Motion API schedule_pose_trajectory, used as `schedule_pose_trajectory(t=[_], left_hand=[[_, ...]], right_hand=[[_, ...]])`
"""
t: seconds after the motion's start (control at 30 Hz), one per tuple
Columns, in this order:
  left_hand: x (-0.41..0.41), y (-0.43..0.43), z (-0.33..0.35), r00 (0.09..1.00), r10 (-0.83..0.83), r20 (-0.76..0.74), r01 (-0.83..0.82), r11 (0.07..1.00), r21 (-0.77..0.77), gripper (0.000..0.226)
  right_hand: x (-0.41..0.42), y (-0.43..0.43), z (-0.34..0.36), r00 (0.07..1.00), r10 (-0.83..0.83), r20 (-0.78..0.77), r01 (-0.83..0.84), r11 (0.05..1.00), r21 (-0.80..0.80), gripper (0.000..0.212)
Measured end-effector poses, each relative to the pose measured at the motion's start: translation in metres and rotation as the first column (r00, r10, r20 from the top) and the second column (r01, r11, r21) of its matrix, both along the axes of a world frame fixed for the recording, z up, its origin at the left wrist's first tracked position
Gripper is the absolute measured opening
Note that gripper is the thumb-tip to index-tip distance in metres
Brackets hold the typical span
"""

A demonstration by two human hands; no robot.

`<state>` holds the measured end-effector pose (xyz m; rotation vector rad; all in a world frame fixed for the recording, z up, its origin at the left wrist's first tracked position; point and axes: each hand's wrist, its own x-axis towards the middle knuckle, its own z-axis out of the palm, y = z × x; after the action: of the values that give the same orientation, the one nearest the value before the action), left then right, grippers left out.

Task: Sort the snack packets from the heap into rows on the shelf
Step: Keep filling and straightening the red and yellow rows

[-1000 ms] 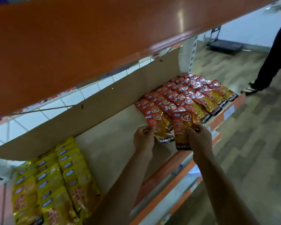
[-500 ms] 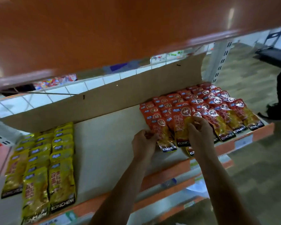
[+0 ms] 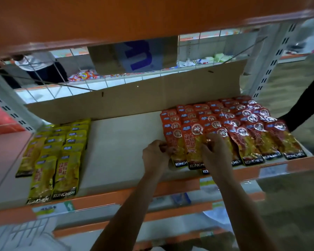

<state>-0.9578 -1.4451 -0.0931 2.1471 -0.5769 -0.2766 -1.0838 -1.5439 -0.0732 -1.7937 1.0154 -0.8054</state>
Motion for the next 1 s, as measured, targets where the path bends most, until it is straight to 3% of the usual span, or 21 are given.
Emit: schedule_pose_trajectory(t=[0.13, 0.27, 0.37, 0.47, 0.53, 0.6, 0.73, 1.0], left_hand=[[0.000, 0.001, 0.002, 1.000, 0.000, -0.019, 0.000, 1.000, -0.007, 0.027], [-0.008, 0.003, 0.005, 1.000, -0.019, -0.012, 0.017, 0.993, -0.120, 0.019], [-0.017, 0.002, 0.011, 0.984, -0.098, -0.148, 0.066, 0.976, -0.206, 0.006], [-0.016, 0.000, 0.008, 0.971, -0.094, -0.219, 0.040, 0.970, -0.240, 0.012], [-0.013, 0.001, 0.004, 0.973, -0.055, -0.225, 0.006, 0.977, -0.213, 0.008], [-0.010, 0.003, -0.001, 0.978, -0.020, -0.207, -0.017, 0.984, -0.176, 0.019], [-0.011, 0.003, -0.004, 0.987, -0.021, -0.158, 0.003, 0.994, -0.112, 0.030], [-0.015, 0.001, -0.004, 0.996, -0.040, 0.074, 0.034, 0.997, 0.075, 0.038]], right_hand=[[-0.002, 0.001, -0.001, 0.999, 0.046, -0.002, -0.046, 0.998, 0.036, 0.024], [0.000, 0.003, -0.002, 0.996, 0.088, -0.017, -0.086, 0.994, 0.069, 0.026], [0.003, 0.007, 0.000, 0.988, 0.147, -0.038, -0.143, 0.986, 0.091, 0.023], [0.003, 0.011, 0.003, 0.983, 0.167, -0.076, -0.167, 0.986, 0.001, 0.017], [0.001, 0.010, 0.006, 0.982, 0.144, -0.118, -0.152, 0.987, -0.057, 0.011], [0.000, 0.008, 0.008, 0.982, 0.111, -0.155, -0.126, 0.988, -0.088, 0.005], [-0.003, 0.005, 0.010, 0.979, 0.076, -0.187, -0.105, 0.983, -0.151, 0.008], [0.000, 0.004, 0.008, 0.975, 0.091, -0.203, -0.120, 0.984, -0.135, 0.015]])
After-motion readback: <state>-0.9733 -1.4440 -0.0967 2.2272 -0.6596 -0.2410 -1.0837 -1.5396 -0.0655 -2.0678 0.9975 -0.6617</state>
